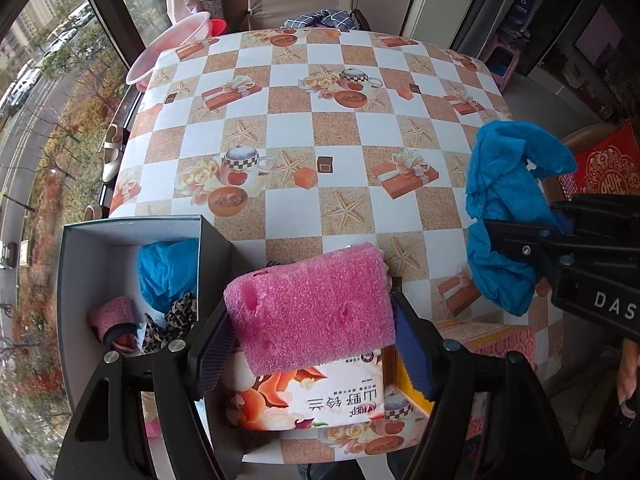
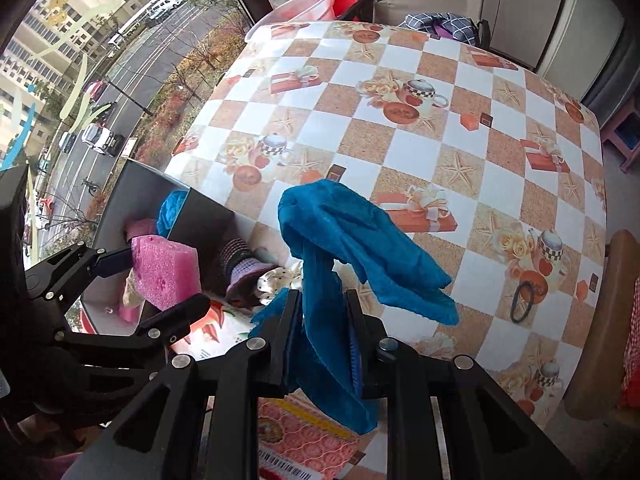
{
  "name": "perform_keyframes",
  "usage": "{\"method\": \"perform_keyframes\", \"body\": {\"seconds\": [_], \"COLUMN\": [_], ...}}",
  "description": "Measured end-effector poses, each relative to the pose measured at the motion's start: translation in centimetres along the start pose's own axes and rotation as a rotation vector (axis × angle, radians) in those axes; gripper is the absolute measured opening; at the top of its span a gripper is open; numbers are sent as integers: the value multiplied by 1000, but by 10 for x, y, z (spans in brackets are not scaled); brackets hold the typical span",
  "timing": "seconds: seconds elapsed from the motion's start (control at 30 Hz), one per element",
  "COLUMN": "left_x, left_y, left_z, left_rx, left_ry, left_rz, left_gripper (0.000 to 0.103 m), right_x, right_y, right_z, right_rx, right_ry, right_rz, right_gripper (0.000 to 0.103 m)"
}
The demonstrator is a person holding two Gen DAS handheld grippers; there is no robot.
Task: Organize soft objects
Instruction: 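Lift the pink sponge and blue cloth and carry them toward the white box, then lower the pink sponge over the box with the left tool while the right tool holds the blue cloth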
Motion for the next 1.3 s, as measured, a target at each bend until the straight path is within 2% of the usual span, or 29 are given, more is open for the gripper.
{"method": "perform_keyframes", "body": {"seconds": [0.43, 0.7, 0.97, 1.3], "left_x": [-61, -85, -107, -133], "left_y": [-20, -26, -32, -34], "left_z": [5, 22, 49, 90], "left_rx": [-35, -31, -5, 41], "left_ry": [77, 74, 39, -55], "left_rz": [22, 17, 10, 19], "left_gripper": [77, 77, 77, 77], "right_x": [-46, -69, -80, -84], "right_y": [-14, -4, 10, 23], "right_z": [50, 81, 115, 154], "right_rx": [-5, 2, 12, 14], "right_ry": [-25, -38, -75, -160], "right_rz": [16, 49, 79, 106], "right_gripper": [22, 22, 22, 22]}}
Point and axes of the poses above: each gripper's, at about its wrist camera, not at the fingertips, and y roughly the way its jaws point, z to its left, x to its top, the point moved 3 cm from there along y, roughly the way its jaws point, and after that the axes turned 8 degrees about y, right-handed, at the moved point
